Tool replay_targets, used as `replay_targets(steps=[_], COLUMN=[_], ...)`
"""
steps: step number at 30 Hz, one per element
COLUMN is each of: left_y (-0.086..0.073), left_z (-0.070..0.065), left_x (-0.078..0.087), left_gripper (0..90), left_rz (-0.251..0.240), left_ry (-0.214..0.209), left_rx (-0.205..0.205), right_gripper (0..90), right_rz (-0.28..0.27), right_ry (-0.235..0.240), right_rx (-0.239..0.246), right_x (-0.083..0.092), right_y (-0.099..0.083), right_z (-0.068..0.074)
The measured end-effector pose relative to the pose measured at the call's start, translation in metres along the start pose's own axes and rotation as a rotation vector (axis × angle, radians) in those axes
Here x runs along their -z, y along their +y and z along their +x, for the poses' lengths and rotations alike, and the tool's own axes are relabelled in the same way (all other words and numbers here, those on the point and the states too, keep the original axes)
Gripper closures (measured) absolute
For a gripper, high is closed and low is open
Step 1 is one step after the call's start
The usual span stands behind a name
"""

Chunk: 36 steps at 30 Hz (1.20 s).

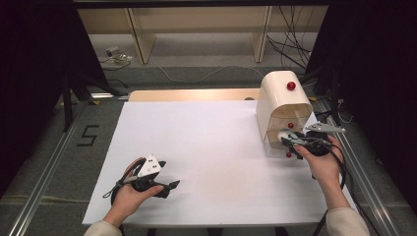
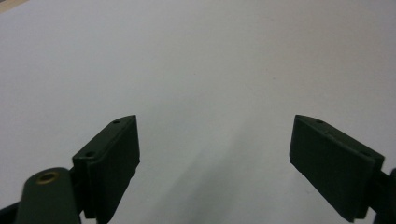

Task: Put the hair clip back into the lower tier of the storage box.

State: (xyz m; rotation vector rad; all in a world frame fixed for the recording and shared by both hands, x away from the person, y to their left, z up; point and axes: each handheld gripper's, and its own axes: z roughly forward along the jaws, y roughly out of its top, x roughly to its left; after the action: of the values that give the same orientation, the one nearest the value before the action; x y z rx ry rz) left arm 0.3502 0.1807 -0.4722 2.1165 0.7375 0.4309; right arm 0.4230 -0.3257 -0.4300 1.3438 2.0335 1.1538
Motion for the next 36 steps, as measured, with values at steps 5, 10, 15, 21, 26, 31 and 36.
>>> replay_targets(steps=[5,10,15,21,26,31,36], left_y=[0.000,0.000,0.000,0.000,0.000,0.000,0.000], left_z=[0.000,0.000,0.000,0.000,0.000,0.000,0.000], left_x=[0.000,0.000,0.000,0.000,0.000,0.000,0.000], left_gripper=[16.2,16.2,16.2,16.2,16.2,16.2,16.2], left_rz=[0.000,-0.001,0.000,-0.001,-0.001,0.000,-0.001], left_ry=[0.001,-0.001,0.000,0.001,0.001,0.001,0.000], left_rx=[-0.001,-0.001,-0.001,-0.002,-0.003,-0.003,-0.002], right_gripper=[38.7,38.7,38.8,38.7,38.7,38.7,38.5], right_rz=[0.007,0.005,0.010,0.014,0.020,0.021,0.032], right_ry=[-0.004,-0.008,-0.011,-0.015,-0.019,-0.025,-0.030], right_rx=[-0.005,-0.003,-0.004,-0.004,-0.001,0.000,0.000], right_x=[-0.003,-0.005,-0.008,-0.011,-0.013,-0.014,-0.017], right_y=[0.000,0.001,0.001,0.002,0.002,0.003,0.003], right_z=[-0.001,-0.001,-0.002,-0.002,-0.003,-0.004,-0.004])
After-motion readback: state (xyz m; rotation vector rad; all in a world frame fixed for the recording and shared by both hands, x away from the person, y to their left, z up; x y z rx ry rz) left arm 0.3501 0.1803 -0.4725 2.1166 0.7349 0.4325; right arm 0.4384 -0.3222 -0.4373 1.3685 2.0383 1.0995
